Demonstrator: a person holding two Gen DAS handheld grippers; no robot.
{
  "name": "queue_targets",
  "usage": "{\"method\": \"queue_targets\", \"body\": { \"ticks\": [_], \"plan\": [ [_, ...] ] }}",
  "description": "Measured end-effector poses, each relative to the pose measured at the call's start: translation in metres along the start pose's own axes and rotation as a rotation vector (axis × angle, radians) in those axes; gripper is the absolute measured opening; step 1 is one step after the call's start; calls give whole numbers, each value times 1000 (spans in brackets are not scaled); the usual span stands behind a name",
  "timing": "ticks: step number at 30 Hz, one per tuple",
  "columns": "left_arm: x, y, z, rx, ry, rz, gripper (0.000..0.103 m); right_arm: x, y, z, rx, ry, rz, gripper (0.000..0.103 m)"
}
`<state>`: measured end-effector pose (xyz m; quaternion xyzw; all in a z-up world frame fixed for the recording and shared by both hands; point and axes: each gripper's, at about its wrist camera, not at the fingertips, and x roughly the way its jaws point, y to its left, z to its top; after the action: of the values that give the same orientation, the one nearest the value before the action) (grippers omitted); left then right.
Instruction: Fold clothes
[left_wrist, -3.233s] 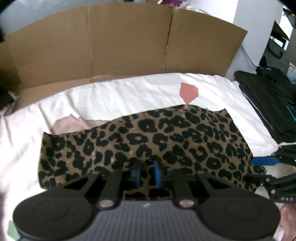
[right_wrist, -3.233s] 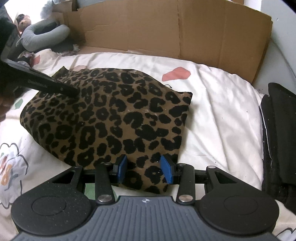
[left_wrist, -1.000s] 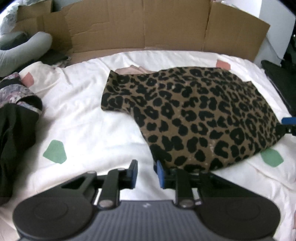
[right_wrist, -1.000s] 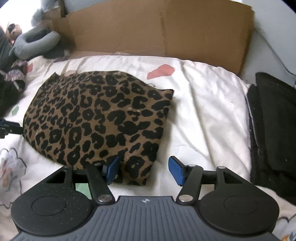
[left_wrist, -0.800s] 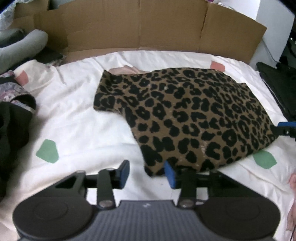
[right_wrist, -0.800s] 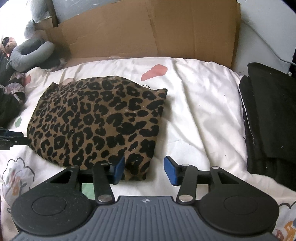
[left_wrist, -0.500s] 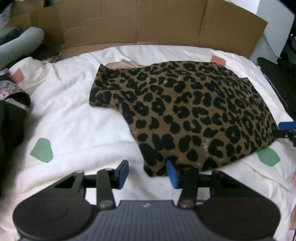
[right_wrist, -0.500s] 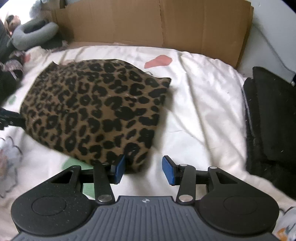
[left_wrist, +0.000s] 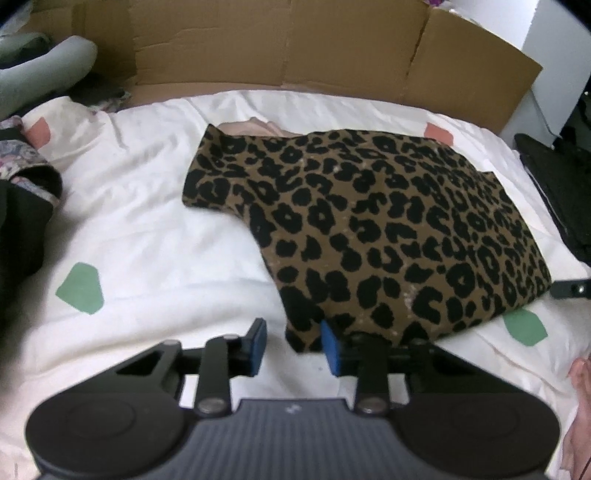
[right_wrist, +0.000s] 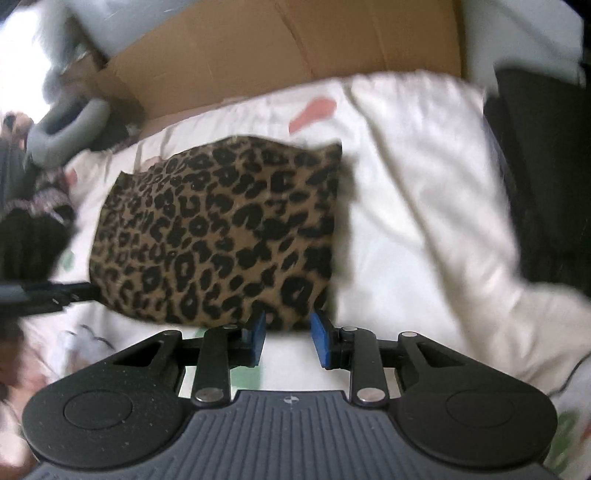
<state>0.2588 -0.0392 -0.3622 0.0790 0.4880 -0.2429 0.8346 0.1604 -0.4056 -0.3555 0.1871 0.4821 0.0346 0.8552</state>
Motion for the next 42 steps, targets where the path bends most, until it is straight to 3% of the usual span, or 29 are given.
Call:
{"method": "queue_targets", "body": {
  "ticks": [4,14,19,20,25,29,32,36,40,42],
  "plan": [
    [6,5,0,-34,5,-32,35,9,-15,-9,146,47,57,35],
    [8,13,-1,-106,-1,-92,34,27,-39,-13,379,19,159,35],
    [7,16,1,-127,-14,-133,34,29,-51,-13,484,-4,214,15],
    [7,15,1,-126,-15,-136,34,26,-51,-13,489,-17,226,10],
    [11,17,-1,-142,-10,-154,38,18,-49,-12,497,-55,262,10],
    [9,20,-2,-139,-18,-174,38,31,-55,-16,549,-16,270,15],
    [9,23,-2,-136,-25,-186,38,41,-55,-19,566,4,303,26],
    [13,21,-1,-109,-34,-198,43,50,-51,-19,567,7,322,26],
    [18,20,-2,-98,-40,-212,44,53,-52,-19,578,-11,322,22],
    [18,21,0,-105,-20,-218,33,52,-51,-19,570,-18,319,14]
  ]
}}
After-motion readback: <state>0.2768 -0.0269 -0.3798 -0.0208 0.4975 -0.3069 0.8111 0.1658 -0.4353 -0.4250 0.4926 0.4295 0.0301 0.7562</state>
